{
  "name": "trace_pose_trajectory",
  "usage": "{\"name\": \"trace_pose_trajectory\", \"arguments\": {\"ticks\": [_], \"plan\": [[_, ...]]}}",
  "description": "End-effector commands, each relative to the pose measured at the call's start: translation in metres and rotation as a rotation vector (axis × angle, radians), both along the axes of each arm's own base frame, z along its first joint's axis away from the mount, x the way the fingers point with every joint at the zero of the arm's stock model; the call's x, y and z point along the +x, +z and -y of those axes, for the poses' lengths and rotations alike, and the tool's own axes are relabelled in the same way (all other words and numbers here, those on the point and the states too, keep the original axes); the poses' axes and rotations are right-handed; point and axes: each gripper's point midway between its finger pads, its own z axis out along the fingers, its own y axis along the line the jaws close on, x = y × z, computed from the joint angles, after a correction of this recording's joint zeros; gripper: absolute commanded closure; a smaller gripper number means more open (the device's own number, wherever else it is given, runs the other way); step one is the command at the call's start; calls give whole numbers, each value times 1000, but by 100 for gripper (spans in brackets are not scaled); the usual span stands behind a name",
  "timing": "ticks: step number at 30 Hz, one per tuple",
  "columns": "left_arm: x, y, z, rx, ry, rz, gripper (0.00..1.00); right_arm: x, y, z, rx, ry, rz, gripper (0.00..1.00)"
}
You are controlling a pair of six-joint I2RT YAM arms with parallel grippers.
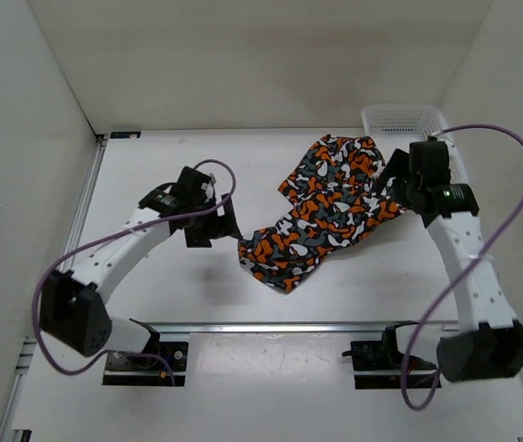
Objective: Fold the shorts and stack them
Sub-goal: Move the shorts to the center of the board
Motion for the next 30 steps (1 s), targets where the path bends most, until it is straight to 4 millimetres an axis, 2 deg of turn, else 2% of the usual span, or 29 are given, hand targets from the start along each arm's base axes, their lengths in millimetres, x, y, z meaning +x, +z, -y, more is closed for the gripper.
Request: {"name": "trace_pose_trajectory", "arguments": {"ticks": [1,2,3,4,5,7,8,10,11,12,13,14,15,16,17,18,20,21,24,25,26,29,30], "plan": [[24,2,23,-28,40,41,0,21,-29,8,13,9,-101,1],[27,-10,30,-13,27,14,0,35,-43,16,-15,-15,-144,0],[33,-13,34,-11,27,11,0,43,-48,20,-23,-21,-163,0],[32,-22,39,-2,13,-4,0,57,-40,22,-36,-21,-147,0],[36,-32,46,16,-5,-24,4,71,-59,23,-49,-28,-203,2],[43,-41,50,25,-6,-39,15,88,-67,32,-48,-52,-225,3],[43,-45,54,31,-16,-48,19,100,-76,31,-49,-52,-253,7],[50,-52,59,39,-16,-63,24,112,-82,34,-41,-55,-264,10],[50,-52,64,40,-29,-62,29,118,-93,39,-47,-70,-287,13],[55,-55,65,52,-33,-57,33,128,-86,39,-46,-70,-266,18],[52,-59,68,58,-42,-66,36,134,-94,41,-57,-79,-282,20],[55,-59,70,58,-43,-66,42,136,-97,45,-76,-96,-292,22],[54,-70,71,69,-55,-90,68,141,-94,47,-84,-103,-287,25],[53,-75,70,76,-55,-102,81,143,-103,49,-94,-109,-313,26],[55,-77,72,78,-55,-104,90,143,-107,51,-105,-118,-323,26],[54,-84,72,81,-60,-125,90,145,-103,57,-127,-139,-313,28],[53,-89,72,87,-60,-136,90,146,-113,58,-137,-143,-337,37],[53,-89,72,87,-60,-136,90,148,-110,58,-136,-144,-327,53],[58,-87,71,98,-50,-119,90,150,-111,56,-132,-129,-329,78],[61,-80,71,99,-54,-94,90,150,-111,55,-124,-122,-329,92],[62,-80,71,99,-54,-93,90,150,-106,55,-123,-123,-317,98],[74,-60,67,81,-37,-36,90,148,-85,53,-110,-117,-268,100],[71,-57,65,86,-46,-34,90,146,-72,53,-108,-119,-240,100]]}}
